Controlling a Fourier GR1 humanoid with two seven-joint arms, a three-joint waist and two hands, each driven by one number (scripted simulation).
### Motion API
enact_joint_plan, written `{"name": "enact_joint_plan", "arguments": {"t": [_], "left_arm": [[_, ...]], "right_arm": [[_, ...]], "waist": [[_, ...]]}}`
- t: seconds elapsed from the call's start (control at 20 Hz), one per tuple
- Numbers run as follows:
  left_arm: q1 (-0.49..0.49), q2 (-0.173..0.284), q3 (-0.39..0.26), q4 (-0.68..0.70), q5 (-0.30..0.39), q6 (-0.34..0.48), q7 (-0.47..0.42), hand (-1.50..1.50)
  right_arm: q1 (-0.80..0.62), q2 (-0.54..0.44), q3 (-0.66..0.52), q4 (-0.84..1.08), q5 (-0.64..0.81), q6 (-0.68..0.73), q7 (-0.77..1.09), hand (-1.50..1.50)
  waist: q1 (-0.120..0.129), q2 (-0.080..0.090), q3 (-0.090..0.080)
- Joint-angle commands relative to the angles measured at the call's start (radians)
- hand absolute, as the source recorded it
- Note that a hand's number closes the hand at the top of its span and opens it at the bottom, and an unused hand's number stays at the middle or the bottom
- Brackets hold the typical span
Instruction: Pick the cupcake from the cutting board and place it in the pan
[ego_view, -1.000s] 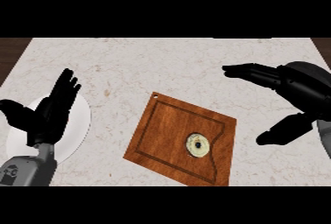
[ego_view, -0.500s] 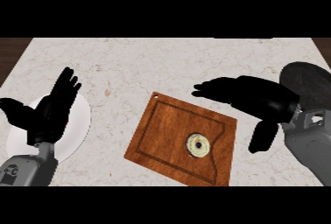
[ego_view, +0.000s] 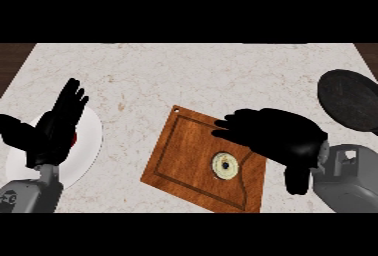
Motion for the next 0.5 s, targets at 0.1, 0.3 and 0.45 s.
{"name": "enact_joint_plan", "arguments": {"t": [0.1,0.3,0.45], "left_arm": [[0.009,-0.012,0.002,-0.038,-0.027,0.013,0.035,0.00],[-0.021,-0.072,0.008,0.107,-0.059,-0.022,-0.085,0.00],[-0.037,-0.022,0.075,0.087,-0.007,-0.077,-0.012,0.00]], "right_arm": [[0.069,0.006,0.053,-0.186,0.129,0.030,0.100,-1.50],[0.079,0.065,0.058,-0.112,0.220,0.003,0.051,-1.50],[0.054,0.183,0.059,-0.094,0.233,0.038,0.101,-1.50]], "waist": [[-0.008,-0.003,0.000],[-0.005,0.002,0.000],[-0.002,0.002,0.000]]}}
